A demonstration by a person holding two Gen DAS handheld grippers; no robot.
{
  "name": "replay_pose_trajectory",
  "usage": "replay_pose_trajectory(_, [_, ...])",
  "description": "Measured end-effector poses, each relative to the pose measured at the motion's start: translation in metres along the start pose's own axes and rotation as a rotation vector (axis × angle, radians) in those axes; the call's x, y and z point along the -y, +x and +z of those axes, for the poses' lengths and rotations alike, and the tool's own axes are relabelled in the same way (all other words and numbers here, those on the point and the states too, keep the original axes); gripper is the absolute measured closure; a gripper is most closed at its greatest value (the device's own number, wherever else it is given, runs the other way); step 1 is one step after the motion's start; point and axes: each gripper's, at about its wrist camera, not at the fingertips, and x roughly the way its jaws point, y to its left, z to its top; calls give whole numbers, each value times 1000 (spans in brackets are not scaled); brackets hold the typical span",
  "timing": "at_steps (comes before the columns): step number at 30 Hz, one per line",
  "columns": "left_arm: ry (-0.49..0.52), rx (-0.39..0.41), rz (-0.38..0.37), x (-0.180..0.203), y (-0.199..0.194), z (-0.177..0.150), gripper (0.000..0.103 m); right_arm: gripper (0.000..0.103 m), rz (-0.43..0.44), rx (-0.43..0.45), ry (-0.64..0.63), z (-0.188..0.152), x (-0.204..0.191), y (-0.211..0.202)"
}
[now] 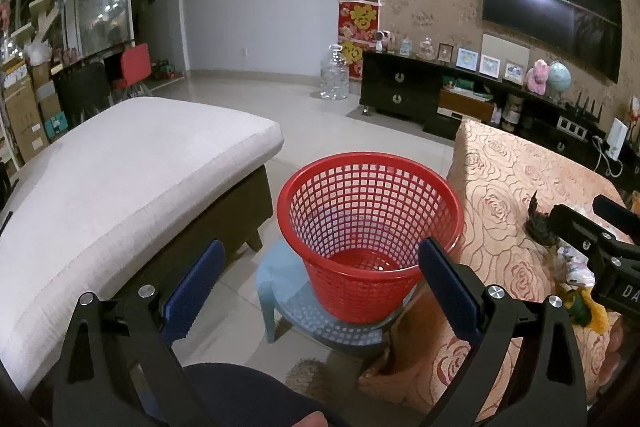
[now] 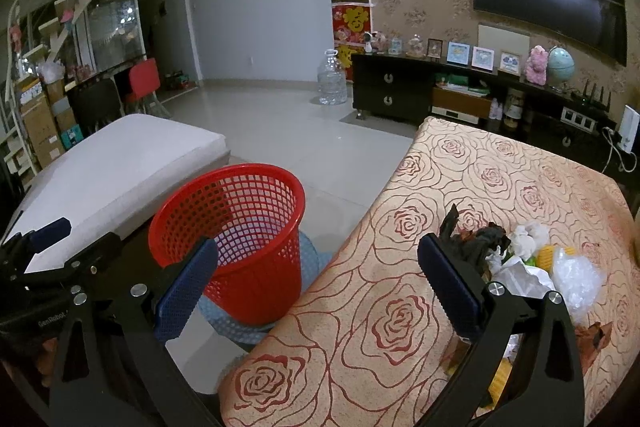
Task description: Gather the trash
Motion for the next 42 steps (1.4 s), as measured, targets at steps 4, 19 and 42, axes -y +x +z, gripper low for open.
replay_pose_trajectory(4, [-6, -2, -4, -1, 0, -1, 9, 6, -2, -4, -2, -1, 0, -1])
replay_pose_trajectory(19, [-9, 0, -5, 1, 0, -2, 9, 6, -9, -17, -4, -3, 2, 1])
replay_pose_trajectory(42, [-10, 0, -5, 0, 0, -3, 9, 6, -17, -20, -2, -5, 6, 1])
